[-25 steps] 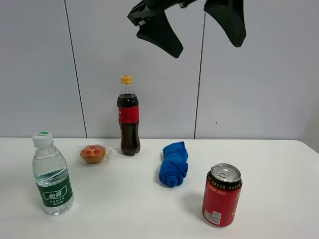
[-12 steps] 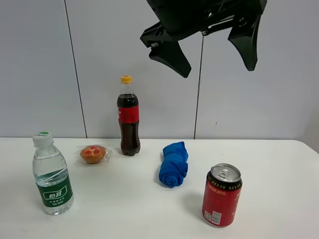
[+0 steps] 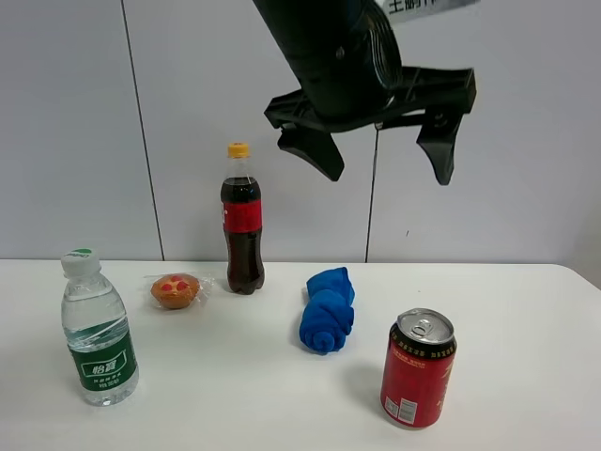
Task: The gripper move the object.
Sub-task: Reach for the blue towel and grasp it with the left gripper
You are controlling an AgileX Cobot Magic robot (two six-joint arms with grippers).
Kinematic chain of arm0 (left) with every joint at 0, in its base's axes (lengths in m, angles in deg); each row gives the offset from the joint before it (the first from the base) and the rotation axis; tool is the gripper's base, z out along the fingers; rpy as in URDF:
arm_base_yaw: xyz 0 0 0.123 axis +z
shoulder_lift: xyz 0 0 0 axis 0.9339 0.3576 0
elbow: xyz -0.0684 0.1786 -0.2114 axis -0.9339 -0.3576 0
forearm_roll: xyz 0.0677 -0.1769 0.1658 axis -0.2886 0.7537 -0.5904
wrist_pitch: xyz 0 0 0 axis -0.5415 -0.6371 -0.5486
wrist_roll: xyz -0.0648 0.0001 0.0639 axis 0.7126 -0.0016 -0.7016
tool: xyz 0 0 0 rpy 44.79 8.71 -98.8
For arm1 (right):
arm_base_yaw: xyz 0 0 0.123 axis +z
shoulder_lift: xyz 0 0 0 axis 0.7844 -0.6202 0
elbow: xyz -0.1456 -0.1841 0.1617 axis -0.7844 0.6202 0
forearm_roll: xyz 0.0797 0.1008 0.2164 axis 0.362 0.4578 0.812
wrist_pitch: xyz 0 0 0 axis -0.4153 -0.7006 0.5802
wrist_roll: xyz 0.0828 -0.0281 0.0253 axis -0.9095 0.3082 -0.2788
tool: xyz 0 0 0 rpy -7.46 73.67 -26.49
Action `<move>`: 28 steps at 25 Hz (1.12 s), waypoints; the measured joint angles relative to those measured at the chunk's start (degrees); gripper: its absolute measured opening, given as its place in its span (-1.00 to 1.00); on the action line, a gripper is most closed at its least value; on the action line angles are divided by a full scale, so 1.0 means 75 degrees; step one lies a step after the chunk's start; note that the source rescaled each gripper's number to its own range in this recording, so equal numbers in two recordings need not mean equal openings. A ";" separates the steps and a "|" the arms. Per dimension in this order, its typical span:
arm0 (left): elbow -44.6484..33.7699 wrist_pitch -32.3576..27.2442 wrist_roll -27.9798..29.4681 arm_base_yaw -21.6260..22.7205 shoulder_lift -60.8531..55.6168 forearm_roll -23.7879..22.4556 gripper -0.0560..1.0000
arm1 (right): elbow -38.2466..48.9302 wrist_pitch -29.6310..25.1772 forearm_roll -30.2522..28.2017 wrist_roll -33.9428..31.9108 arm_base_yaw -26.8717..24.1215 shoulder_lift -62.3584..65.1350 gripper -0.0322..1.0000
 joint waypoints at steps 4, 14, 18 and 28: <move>0.0000 0.0377 0.0419 0.0048 0.0380 -0.0459 1.00 | 0.0000 0.0000 0.0000 0.0000 0.0000 0.0000 1.00; 0.0000 0.1147 0.2028 0.0896 0.0845 -0.0991 1.00 | 0.0000 0.0000 0.0000 0.0000 0.0000 0.0000 1.00; 0.0000 0.1549 0.2177 0.1093 0.0877 -0.1010 1.00 | 0.0000 0.0000 0.0000 0.0000 0.0000 0.0000 1.00; 0.0000 0.1841 0.2230 0.1215 0.1865 -0.0914 1.00 | 0.0000 0.0000 0.0000 0.0000 0.0000 0.0000 1.00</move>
